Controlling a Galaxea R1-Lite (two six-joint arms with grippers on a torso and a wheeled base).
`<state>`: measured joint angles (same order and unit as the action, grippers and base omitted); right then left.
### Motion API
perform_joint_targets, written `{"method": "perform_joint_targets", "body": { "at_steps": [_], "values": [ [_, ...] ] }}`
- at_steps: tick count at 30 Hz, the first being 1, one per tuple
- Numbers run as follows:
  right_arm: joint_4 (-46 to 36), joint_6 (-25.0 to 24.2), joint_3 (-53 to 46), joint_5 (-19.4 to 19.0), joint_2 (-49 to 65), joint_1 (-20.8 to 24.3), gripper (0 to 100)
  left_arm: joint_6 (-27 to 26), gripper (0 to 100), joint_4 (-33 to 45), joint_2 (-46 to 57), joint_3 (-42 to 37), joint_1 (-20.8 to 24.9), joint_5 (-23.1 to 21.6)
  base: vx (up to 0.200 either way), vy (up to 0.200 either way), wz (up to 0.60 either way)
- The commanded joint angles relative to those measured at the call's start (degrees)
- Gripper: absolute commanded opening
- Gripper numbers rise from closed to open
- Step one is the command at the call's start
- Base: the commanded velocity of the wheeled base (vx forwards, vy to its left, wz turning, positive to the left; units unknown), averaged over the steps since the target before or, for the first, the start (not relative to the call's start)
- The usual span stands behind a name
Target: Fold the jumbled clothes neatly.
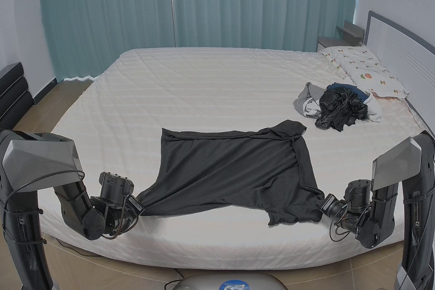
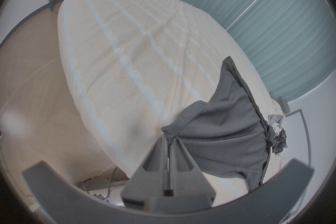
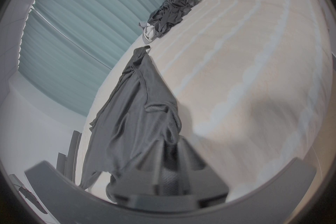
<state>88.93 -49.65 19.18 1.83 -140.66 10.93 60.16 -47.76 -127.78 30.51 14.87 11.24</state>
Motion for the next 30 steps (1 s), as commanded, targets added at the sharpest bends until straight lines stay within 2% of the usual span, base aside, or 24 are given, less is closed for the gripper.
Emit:
{"method": "perform_joint_targets", "body": {
  "at_steps": [1, 7, 8, 12, 20, 27, 30],
  "values": [
    [0.45, 0.61, 2.18, -0.07, 1.00, -1.09, 0, 0.04, 0, -0.14, 0.16, 0.16, -1.16, -0.34, 0.000, 0.000, 0.00],
    [-4.20, 3.42, 8.33, -0.25, 3.19, -3.38, 0, 1.27, 0, -3.21, -0.71, 1.92, -2.04, -0.25, 0.000, 0.000, 0.00],
    [-9.39, 3.42, 11.67, -0.51, 4.34, -3.55, 0, 1.80, 0, -4.44, -0.71, 2.27, -2.39, -0.25, 0.000, 0.000, 0.00],
    [-16.60, 3.60, 17.47, -0.51, 5.04, -3.73, 0, 1.80, 0, -4.80, -1.42, 3.06, -3.45, -0.17, 0.000, 0.000, 0.00],
    [-27.58, 5.09, 30.04, -0.51, 4.07, -3.11, 0, 1.63, 0, -4.80, -4.05, 4.56, -5.12, 0.19, 0.000, 0.000, 0.00],
    [-35.14, 5.88, 39.45, -0.07, 0.65, -3.02, 0, 1.63, 0, -4.88, -4.23, 4.64, -5.12, 0.10, 0.000, 0.000, 0.00],
    [-36.02, 5.88, 41.73, -0.07, -1.29, -2.94, 0, 1.45, 0, -4.97, -4.32, 4.56, -5.12, 0.10, 0.000, 0.000, 0.00]
  ]
}}
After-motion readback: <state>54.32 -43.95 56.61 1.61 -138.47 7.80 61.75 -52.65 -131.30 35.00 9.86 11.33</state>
